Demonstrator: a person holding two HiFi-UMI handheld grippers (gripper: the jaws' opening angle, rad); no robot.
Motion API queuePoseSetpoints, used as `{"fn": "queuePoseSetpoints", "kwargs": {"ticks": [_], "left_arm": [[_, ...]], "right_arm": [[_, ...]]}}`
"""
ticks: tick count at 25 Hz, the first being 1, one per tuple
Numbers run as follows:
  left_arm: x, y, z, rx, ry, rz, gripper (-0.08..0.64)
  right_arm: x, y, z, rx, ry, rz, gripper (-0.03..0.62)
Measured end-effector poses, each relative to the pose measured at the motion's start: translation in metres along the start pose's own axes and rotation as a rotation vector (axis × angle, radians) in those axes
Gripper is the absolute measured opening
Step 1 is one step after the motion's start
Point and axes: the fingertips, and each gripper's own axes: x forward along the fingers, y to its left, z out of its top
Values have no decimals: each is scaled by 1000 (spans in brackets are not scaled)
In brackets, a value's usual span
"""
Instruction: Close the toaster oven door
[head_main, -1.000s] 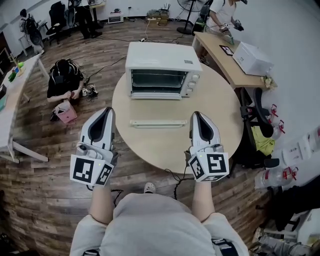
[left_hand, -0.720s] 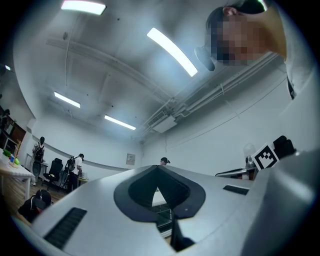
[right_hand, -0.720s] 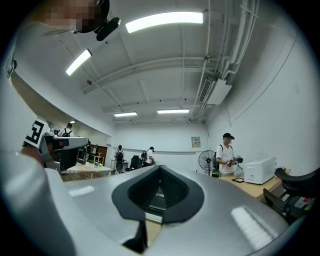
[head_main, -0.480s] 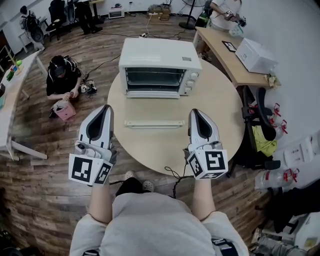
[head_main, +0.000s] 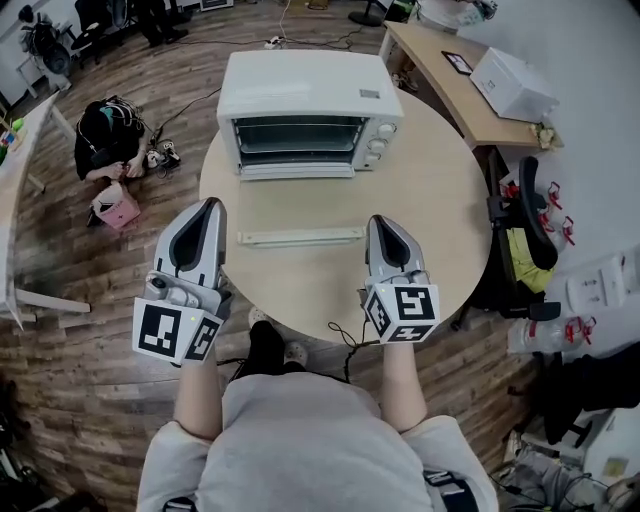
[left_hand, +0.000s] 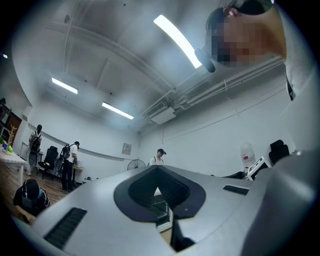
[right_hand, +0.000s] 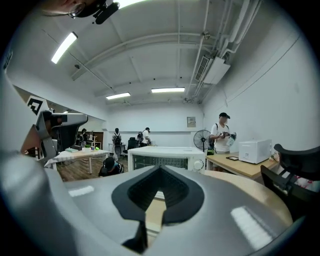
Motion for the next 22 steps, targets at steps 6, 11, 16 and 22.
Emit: {"fn": "queuePoseSetpoints", "kwargs": {"ticks": [6,11,16,22], "left_arm": [[16,14,-21,-21,43,-10,6],[28,26,-32,-32,68,-20,6],[40,34,-43,-41,91,-34,6],[50,47,-52,-50,112,-38,6]], "right_arm": [[20,-7,-62,39,136,-20,11],[28,-10,-110,52,249,-24,11],[28,-14,-156,82,353,-39,12],[30,-20,-207,113,467,-60,12]]}}
